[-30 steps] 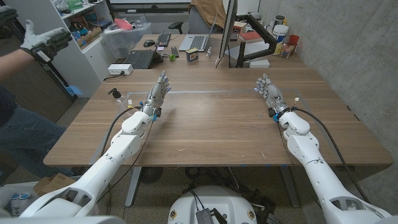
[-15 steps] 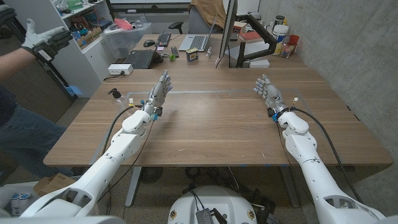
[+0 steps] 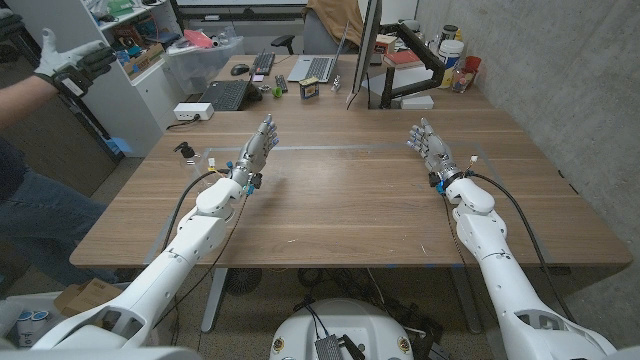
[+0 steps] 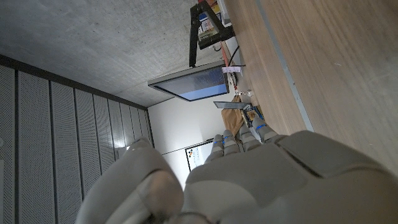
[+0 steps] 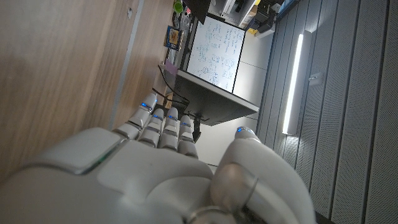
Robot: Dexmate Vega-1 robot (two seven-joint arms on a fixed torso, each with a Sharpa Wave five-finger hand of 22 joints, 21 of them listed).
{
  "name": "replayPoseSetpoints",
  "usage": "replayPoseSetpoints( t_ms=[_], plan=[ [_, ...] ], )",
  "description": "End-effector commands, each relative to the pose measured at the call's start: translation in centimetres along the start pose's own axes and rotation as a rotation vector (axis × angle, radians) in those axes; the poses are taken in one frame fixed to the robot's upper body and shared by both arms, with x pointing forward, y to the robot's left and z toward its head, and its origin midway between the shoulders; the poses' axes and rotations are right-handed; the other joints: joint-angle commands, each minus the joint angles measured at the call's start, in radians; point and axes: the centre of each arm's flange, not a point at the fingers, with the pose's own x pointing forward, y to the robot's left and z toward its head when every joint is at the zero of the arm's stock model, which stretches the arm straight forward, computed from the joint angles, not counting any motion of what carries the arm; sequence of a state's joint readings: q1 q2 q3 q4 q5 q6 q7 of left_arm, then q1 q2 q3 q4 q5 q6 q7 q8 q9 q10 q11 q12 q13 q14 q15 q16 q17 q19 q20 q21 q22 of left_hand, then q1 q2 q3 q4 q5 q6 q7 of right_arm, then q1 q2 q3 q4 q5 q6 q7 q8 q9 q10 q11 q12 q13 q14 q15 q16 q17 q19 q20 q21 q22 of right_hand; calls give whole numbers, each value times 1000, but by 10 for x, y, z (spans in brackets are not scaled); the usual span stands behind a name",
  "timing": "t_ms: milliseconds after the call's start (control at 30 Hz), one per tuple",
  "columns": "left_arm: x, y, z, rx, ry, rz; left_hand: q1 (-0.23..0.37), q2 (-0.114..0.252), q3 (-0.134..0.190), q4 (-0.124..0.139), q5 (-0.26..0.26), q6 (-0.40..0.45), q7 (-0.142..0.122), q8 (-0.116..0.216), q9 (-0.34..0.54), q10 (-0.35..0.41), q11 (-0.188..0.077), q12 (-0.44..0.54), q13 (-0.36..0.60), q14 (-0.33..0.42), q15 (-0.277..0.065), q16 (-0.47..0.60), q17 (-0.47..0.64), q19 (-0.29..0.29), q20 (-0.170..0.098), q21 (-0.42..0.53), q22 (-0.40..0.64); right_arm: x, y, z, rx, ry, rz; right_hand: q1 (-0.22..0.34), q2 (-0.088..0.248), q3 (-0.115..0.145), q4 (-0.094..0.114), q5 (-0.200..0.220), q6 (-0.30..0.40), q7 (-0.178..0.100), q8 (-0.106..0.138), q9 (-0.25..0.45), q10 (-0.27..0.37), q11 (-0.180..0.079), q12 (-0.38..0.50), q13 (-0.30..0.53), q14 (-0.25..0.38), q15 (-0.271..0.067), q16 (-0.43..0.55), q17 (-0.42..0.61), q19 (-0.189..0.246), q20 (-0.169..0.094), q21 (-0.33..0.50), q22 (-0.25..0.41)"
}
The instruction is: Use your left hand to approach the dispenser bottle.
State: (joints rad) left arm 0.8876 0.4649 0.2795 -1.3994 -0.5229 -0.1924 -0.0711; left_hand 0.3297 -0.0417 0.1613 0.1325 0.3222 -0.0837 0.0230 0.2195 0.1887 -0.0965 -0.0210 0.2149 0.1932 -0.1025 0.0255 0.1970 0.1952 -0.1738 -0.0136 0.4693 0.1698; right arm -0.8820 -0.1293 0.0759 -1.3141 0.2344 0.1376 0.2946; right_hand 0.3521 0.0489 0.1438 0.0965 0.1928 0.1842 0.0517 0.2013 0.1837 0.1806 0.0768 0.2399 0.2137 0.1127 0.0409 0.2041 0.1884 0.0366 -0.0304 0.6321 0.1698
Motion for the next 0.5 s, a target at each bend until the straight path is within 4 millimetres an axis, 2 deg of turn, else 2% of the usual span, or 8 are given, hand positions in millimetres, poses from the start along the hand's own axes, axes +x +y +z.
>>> replayPoseSetpoints(
  t_ms=[33, 500],
  plan=[
    [-7, -4, 4, 22, -6, -11, 7, 6, 1, -6, 10, 6, 2, -1, 2, 3, 3, 4, 1, 6, -3, 7, -1, -12, 6, -4, 4, 2, 1, 2, 1, -8, 8, 4, 5, 3, -4, 1, 9, -1, 4, 5, 11, 2, 5, 2, 13, -2, 2, 2, 2, 5, -2, 3],
    [-21, -15, 16, 44, -47, -41, 16, 12, 2, -11, 11, 14, 0, -1, 2, 10, 3, 5, 1, 13, -2, 8, -2, -11, 10, -12, 4, -4, 6, 1, -1, -7, 8, 3, 6, 2, -6, 0, 11, -2, 2, 5, 13, 0, 3, -4, 14, -2, 0, 2, 2, 7, -11, 3]
  ],
)
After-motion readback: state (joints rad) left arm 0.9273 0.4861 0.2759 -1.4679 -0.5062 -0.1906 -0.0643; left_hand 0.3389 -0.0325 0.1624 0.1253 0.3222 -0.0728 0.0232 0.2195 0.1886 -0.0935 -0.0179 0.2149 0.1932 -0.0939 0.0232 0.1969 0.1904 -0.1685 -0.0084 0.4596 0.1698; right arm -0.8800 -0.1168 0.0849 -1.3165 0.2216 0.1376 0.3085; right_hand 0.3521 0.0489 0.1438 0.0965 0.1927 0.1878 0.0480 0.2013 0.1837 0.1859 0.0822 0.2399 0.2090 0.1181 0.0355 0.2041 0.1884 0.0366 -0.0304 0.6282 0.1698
